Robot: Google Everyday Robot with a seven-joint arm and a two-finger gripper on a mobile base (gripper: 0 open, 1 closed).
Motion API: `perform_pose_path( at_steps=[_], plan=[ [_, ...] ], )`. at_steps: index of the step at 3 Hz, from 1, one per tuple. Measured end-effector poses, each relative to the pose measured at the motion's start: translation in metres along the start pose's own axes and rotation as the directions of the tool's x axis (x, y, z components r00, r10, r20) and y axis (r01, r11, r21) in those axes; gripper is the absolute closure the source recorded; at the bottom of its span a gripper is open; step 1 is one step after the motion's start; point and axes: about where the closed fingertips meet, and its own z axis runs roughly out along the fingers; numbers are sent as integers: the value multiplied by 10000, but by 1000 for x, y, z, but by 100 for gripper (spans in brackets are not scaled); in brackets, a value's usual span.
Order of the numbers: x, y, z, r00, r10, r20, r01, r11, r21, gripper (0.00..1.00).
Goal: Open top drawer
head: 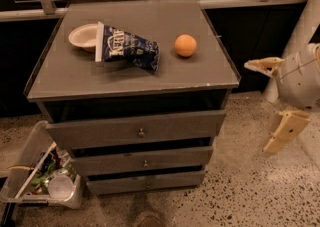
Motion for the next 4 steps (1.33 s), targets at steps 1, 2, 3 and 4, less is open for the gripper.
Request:
perform_pose_path(
  at_steps=[1,2,3,4],
  plan=[
    [4,1,23,9958,-76,909,60,9998,181,0],
    [4,2,23,9958,-81,909,65,9998,181,0],
    [1,1,47,9949,-166,999,155,9998,112,0],
    [3,-6,82,9913,-211,1301,203,9998,75,0]
  ],
)
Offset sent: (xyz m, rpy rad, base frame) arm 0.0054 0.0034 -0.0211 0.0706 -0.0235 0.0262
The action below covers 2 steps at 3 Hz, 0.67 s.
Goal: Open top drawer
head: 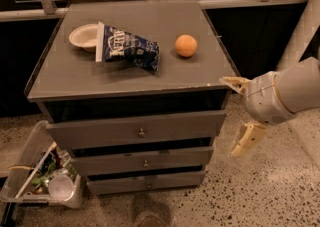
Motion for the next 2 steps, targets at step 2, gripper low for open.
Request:
perform_pose_path(
  at_steps=[2],
  plan=[
    [35,-18,87,9988,256,421,-261,9996,112,0]
  ],
)
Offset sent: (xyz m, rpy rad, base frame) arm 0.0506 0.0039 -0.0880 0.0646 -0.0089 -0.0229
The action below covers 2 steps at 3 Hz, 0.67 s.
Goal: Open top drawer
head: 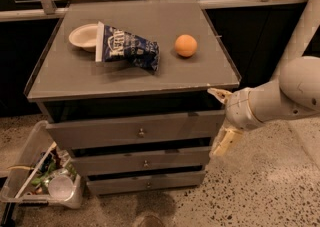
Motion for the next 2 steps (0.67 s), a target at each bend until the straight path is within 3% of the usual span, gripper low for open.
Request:
perform_pose_path(
  at_steps=[1,2],
  plan=[
    [0,0,0,10000,-11,6,11,10000,-5,0],
    [-1,0,23,9996,53,272,-46,9997,-258,0]
  ],
)
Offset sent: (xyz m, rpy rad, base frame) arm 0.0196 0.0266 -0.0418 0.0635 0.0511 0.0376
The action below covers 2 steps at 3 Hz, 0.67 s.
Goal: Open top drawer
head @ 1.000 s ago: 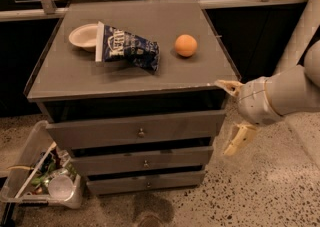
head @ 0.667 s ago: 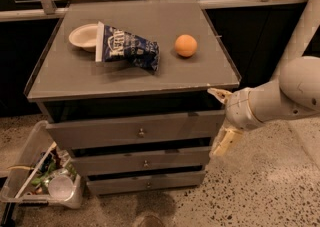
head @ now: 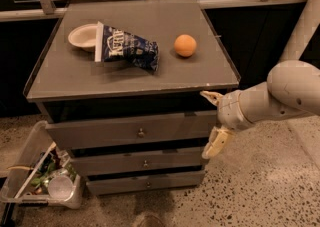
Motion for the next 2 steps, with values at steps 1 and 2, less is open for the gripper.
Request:
perform_pose_path(
  at_steps=[1,2],
  plan=[
    [1,-4,29,9993,109,361,-100,9997,-243,0],
    [4,-9,53,9981,215,572,-192,9990,-398,0]
  ],
)
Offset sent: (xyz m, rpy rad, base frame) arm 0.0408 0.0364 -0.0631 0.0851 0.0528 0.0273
